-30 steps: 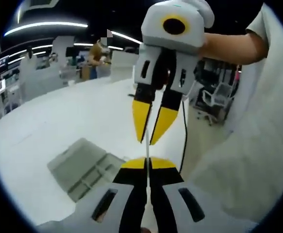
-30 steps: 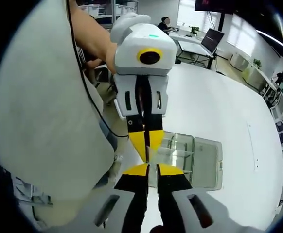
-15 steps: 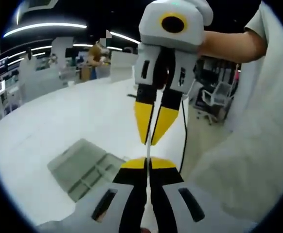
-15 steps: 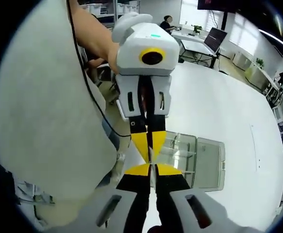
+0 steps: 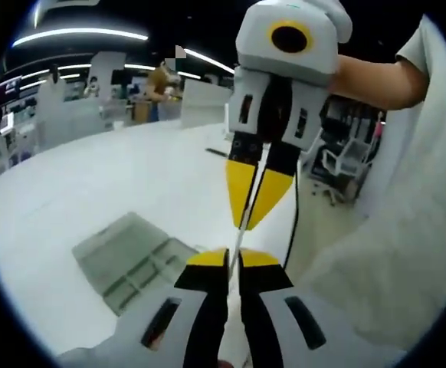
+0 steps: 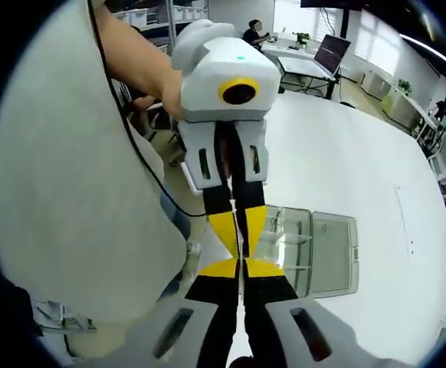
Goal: Insert the divider into the dual guide fixture by aligning both edges with the guide slots and pushing it downward to the bottom, including one-sided entry, uneven engagement, binding, and posture correction.
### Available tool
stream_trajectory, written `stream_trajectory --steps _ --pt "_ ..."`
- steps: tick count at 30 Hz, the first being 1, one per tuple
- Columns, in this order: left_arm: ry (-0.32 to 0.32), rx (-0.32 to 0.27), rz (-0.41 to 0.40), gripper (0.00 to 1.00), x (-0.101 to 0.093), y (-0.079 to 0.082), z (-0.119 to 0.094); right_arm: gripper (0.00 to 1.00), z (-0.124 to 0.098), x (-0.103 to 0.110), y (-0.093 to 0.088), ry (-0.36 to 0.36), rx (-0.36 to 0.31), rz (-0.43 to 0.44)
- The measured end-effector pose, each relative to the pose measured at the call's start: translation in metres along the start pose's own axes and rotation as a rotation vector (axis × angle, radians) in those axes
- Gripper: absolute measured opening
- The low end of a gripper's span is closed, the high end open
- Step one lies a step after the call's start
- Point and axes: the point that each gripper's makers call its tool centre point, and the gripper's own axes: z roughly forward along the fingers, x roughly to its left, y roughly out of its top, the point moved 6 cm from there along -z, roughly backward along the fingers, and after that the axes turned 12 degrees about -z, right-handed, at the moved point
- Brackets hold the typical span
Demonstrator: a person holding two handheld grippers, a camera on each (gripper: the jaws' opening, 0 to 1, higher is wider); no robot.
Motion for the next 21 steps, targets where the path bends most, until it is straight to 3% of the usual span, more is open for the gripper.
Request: stream_trajectory --steps 5,11,21 --pt "0.010 -0.002 0.022 0.03 0.001 0.000 0.000 0.00 0.000 -0.002 0.000 0.006 0.003 0.074" --pt "0.028 -0.001 0.036 0.05 0.003 -0.002 0.000 0.00 -0.001 -0.004 0.001 0.003 0.003 0.105" --pt "0.054 0.008 0.036 0.08 0.004 -0.003 0.002 0.00 -0.003 -0.010 -0.001 0.011 -0.016 0.260"
